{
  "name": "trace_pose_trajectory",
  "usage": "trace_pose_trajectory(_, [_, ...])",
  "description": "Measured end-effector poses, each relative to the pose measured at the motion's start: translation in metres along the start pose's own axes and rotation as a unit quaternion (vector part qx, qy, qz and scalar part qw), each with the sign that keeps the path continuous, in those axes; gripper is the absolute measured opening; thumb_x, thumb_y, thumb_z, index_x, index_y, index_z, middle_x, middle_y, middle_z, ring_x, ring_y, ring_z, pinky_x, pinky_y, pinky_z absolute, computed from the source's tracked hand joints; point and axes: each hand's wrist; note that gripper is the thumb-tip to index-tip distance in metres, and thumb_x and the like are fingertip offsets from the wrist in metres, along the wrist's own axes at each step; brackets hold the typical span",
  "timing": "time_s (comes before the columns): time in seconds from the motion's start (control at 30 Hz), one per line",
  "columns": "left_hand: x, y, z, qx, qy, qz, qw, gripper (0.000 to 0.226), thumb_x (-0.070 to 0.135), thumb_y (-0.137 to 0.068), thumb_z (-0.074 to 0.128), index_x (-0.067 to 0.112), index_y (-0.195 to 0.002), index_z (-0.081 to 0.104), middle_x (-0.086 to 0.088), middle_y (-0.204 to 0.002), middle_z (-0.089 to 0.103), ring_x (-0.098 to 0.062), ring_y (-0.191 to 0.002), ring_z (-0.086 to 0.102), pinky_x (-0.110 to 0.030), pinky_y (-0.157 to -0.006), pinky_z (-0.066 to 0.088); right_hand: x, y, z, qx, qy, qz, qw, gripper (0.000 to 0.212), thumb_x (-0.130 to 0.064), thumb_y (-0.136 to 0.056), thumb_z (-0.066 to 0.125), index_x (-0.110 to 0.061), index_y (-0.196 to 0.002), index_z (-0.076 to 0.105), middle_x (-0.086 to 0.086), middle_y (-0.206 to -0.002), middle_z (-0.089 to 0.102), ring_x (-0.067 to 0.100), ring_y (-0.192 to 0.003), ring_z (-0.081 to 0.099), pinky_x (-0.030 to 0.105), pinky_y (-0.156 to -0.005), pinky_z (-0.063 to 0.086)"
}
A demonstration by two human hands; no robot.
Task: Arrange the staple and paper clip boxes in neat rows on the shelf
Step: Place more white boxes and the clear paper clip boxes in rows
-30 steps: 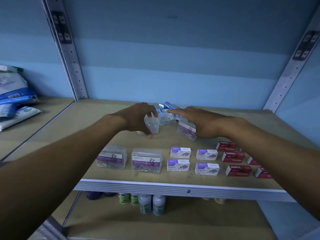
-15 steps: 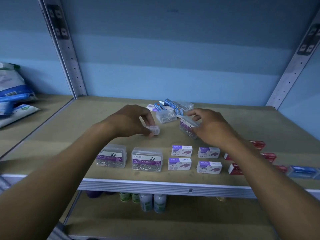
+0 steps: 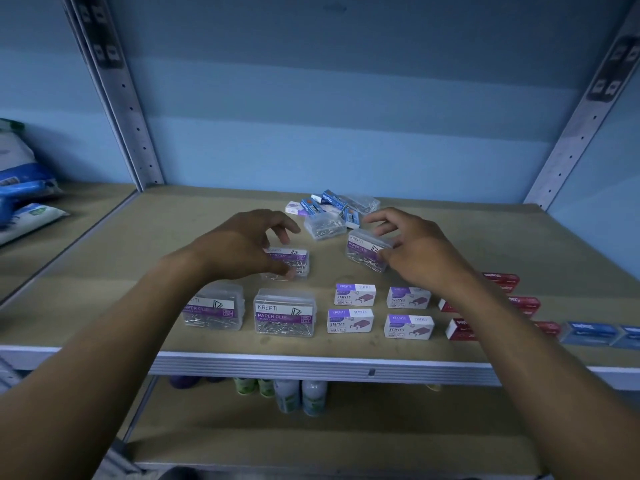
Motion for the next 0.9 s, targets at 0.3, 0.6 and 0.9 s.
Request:
trace_pose_trajectory(0.3, [-0.008,0.002,0.002,-0.021,-0.051,-0.054,0.997,0.045,0.069,-0.064,0.074,0.041,-0.099,0.067,0.019,-0.109,0.061,-0.005,-0.108,0.052,-0.025,-0.084,0.044,-0.003,0.001,-0.002,0.002,0.017,0.029,0.999,0.037,-0.027,-0.084,0.079,-0.035,-0.119,0.068,-0.011,-0.108,0.068,0.002,-0.091,0.060,0.005,-0.063,0.035])
trace_pose_trajectory(0.6, [0.003,0.001,0.009,0.074,0.006,0.052,0.996,0.044,0.022,-0.069,0.087,0.031,-0.105,0.064,0.011,-0.097,0.064,-0.016,-0.085,0.060,-0.020,-0.072,0.051,-0.006,0.001,-0.003,-0.008,0.004,0.010,1.000,0.039,-0.022,-0.084,0.078,-0.043,-0.115,0.070,-0.018,-0.099,0.068,-0.002,-0.092,0.064,0.006,-0.070,0.040])
trace_pose_trajectory(0.9, [0.006,-0.002,0.013,0.081,-0.035,0.065,0.994,0.033,0.020,-0.079,0.079,0.027,-0.110,0.069,0.007,-0.111,0.063,-0.012,-0.096,0.058,-0.029,-0.085,0.052,-0.009,0.005,0.000,-0.058,0.037,-0.031,0.997,0.043,-0.022,-0.084,0.077,-0.044,-0.120,0.067,-0.016,-0.109,0.068,-0.008,-0.074,0.060,0.003,-0.067,0.038])
Point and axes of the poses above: each hand's wrist, its own y-axis away from the middle knuckle, its own z-axis out of the palm, x = y × z
